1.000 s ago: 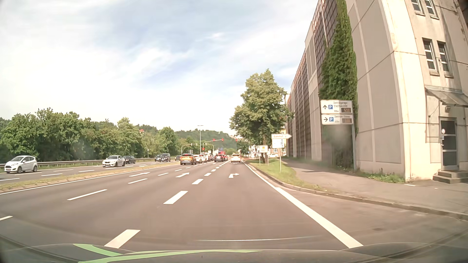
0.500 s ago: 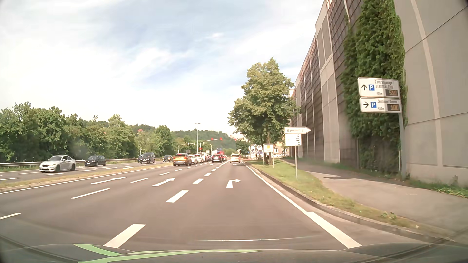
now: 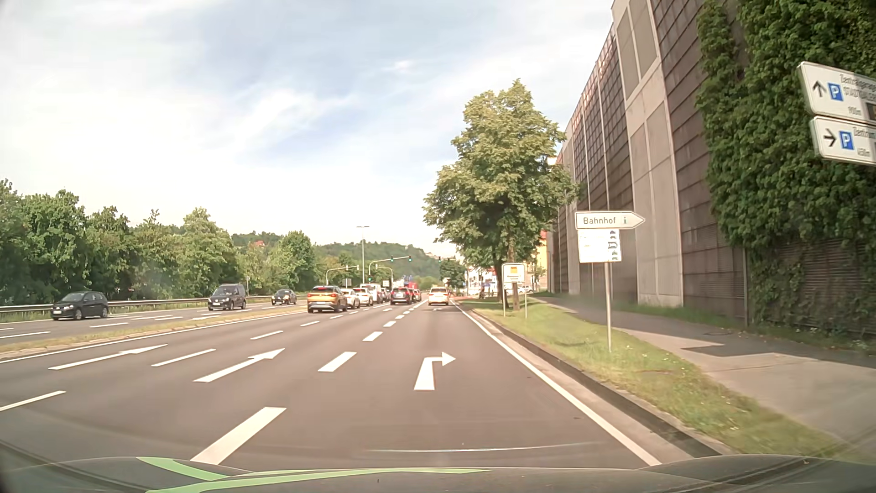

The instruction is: Follow the waypoints while adhering to traffic rules and regulations

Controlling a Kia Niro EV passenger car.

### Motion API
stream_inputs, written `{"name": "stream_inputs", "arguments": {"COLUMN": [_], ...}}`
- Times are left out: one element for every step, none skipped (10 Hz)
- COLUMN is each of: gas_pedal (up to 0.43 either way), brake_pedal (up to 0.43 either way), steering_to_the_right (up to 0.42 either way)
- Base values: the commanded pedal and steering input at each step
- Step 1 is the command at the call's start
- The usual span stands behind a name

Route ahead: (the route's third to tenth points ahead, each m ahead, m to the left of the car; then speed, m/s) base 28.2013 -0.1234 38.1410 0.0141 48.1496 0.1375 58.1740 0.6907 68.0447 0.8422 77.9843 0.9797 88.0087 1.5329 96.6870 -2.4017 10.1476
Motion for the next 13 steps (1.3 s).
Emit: {"name": "stream_inputs", "arguments": {"gas_pedal": [0.0,0.008,0.008,0.02,0.028,0.039,0.039,0.047,0.047,0.047,0.047,0.047,0.047], "brake_pedal": [0.0,0.0,0.0,0.0,0.0,0.0,0.0,0.0,0.0,0.0,0.0,0.0,0.0], "steering_to_the_right": [0.002,0.002,0.002,0.002,0.002,0.001,0.001,0.001,0.001,0.001,0.001,0.001,0.001]}}
